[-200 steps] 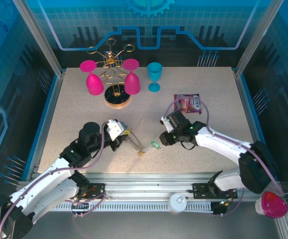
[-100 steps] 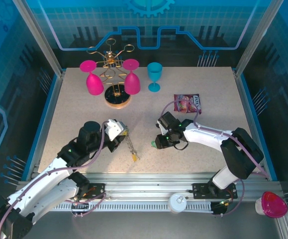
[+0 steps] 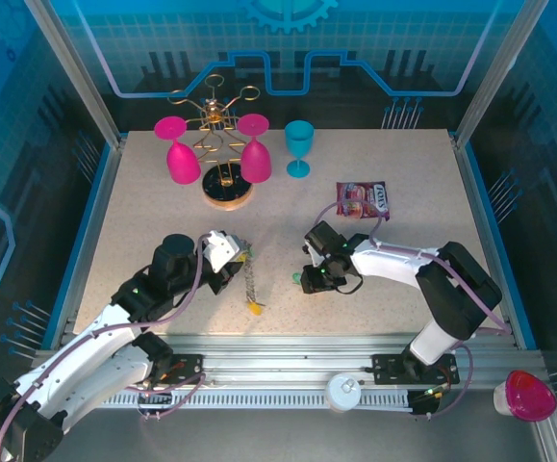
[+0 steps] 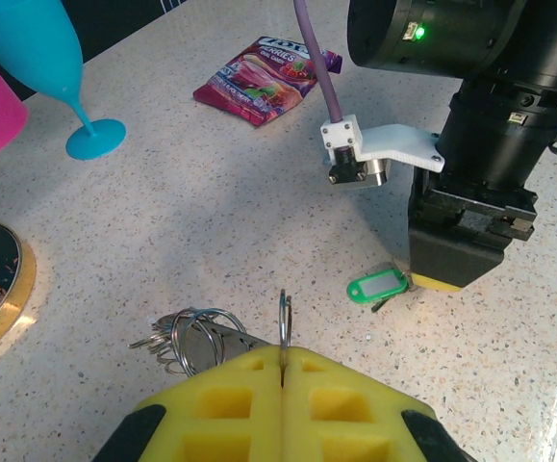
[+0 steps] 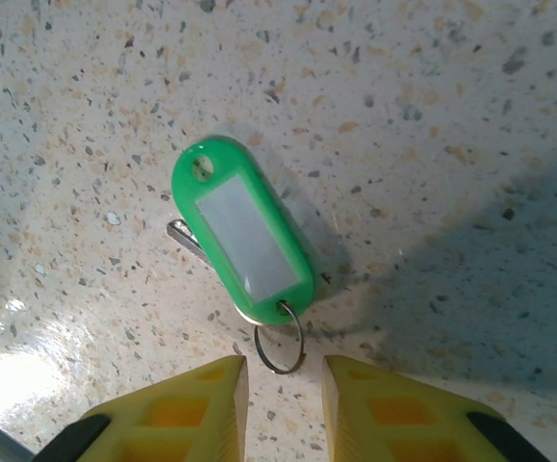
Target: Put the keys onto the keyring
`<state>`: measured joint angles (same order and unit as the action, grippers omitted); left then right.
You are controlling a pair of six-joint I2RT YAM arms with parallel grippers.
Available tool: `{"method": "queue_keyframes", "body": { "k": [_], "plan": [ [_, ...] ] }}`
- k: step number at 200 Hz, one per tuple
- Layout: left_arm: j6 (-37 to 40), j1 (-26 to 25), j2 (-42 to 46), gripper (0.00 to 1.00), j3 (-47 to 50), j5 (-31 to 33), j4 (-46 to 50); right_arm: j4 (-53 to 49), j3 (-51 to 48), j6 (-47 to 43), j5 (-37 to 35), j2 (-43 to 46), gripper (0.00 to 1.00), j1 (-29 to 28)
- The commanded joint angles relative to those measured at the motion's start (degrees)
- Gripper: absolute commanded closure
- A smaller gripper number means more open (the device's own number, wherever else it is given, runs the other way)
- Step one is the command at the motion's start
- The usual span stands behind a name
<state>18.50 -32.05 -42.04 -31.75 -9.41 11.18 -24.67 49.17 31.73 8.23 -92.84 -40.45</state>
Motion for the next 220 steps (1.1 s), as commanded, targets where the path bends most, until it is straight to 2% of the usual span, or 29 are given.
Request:
{"method": "queue_keyframes", "body": {
  "k": [1,43,75,95,138,167,220],
  "plan": [
    [0.39,-0.18,0.19,1.00,-0.73,-1.55,-2.06,0.93,-0.23,1.40,1.96,-1.20,0.74,0.20],
    [0.64,-0.14,0.12,1.00,-0.60,-1.75,-2.04,1.64,-0.26,1.71,2.07,-1.32,0.82,0.33],
    [0.96,-0.12,0.12,1.00,-0.60,-1.75,-1.89,1.26,-0.86,0.74,0.82,1.36,1.00,0.33],
    [1.43,-0.14,0.01,1.00,-0.60,-2.08,-2.05,0.60,-1.32,-1.91,-0.69,4.44,1.00,0.20],
    [3.15,-0.19,-1.75,1.00,-0.68,-4.31,-2.86,1.40,-2.75,-17.34,-1.79,13.01,1.00,-2.02],
    [4.66,-0.14,-2.92,1.00,-0.60,-7.64,-4.12,5.59,-4.79,-29.87,-4.56,19.93,1.00,-4.72],
    [9.37,-0.22,-6.22,1.00,-0.42,-16.29,-6.72,11.92,-7.37,-46.16,6.27,27.64,1.00,-4.18]
  ]
}}
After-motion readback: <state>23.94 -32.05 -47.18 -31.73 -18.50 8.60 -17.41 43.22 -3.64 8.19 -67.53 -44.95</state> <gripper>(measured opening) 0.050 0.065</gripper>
